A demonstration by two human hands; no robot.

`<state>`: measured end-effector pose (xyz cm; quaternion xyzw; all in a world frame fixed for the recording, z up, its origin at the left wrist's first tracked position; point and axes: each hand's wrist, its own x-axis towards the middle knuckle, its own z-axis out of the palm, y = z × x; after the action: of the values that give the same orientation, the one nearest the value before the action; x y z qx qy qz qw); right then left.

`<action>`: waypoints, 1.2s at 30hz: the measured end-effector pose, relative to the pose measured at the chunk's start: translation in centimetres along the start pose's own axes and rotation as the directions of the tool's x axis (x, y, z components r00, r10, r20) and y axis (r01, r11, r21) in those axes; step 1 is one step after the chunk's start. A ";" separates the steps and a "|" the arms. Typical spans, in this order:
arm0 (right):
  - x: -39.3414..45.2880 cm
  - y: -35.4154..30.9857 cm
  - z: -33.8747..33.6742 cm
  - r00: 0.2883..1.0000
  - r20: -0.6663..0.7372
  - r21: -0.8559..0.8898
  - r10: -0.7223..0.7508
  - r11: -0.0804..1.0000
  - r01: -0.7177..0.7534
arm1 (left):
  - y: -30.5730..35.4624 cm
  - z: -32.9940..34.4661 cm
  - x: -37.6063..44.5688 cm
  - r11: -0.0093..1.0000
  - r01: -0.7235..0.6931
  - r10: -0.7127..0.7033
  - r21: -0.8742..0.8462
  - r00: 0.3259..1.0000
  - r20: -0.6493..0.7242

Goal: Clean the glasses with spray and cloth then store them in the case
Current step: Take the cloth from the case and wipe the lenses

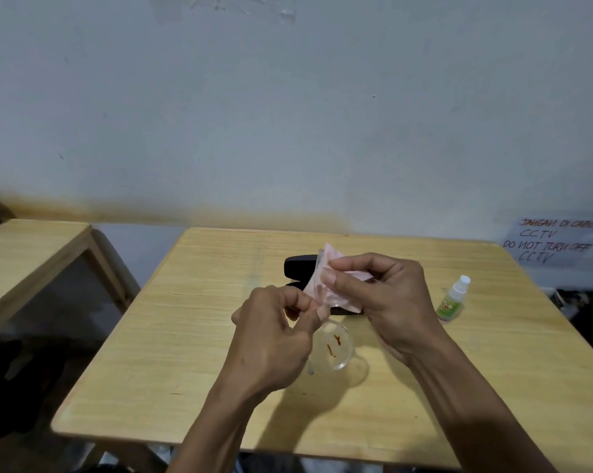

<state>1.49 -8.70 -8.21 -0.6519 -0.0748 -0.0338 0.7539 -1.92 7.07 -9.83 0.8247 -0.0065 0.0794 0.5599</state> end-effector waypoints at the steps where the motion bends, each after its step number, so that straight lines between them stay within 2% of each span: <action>1: 0.0 0.0 0.2 1.000 0.018 -0.021 -0.006 1.000 0.006 | 0.0 0.0 0.1 1.000 -0.002 0.002 -0.029 1.000 -0.007; 4: -0.1 -0.2 0.1 0.996 0.082 -0.113 -0.024 0.993 0.033 | 0.1 -0.3 0.1 0.992 0.002 -0.003 -0.128 1.000 -0.014; 7: -0.1 -0.5 -0.9 0.996 0.089 -0.129 -0.025 0.991 0.037 | 0.3 -0.9 -0.2 0.986 -0.006 0.005 -0.166 1.000 -0.007; 15: 0.4 -0.6 0.0 1.000 -0.021 0.046 0.002 0.999 -0.002 | 0.0 -0.5 -0.2 0.997 -0.053 0.054 0.050 0.998 -0.031; 21: -0.2 -0.6 0.8 0.999 0.044 -0.078 -0.010 0.997 0.013 | 0.2 -0.3 -0.2 0.998 -0.032 0.029 -0.050 0.998 -0.048; 25: -0.4 -1.1 -0.8 0.998 0.067 -0.176 0.001 0.984 0.011 | 0.3 -0.9 -0.4 0.998 -0.046 0.046 -0.046 0.999 -0.017; 32: 0.6 -1.2 -0.6 0.998 -0.053 -0.013 -0.015 1.000 0.014 | 0.5 -0.2 -0.5 0.994 -0.066 0.069 0.088 0.997 -0.028; 36: 0.1 -1.0 0.6 0.999 -0.050 -0.070 -0.003 0.998 0.000 | 0.5 0.1 -0.4 0.997 -0.044 0.048 0.061 0.997 -0.064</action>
<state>1.40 -8.27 -7.12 -0.6768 -0.0550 -0.0534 0.7322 -2.39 6.77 -9.51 0.8378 -0.0048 0.1192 0.5328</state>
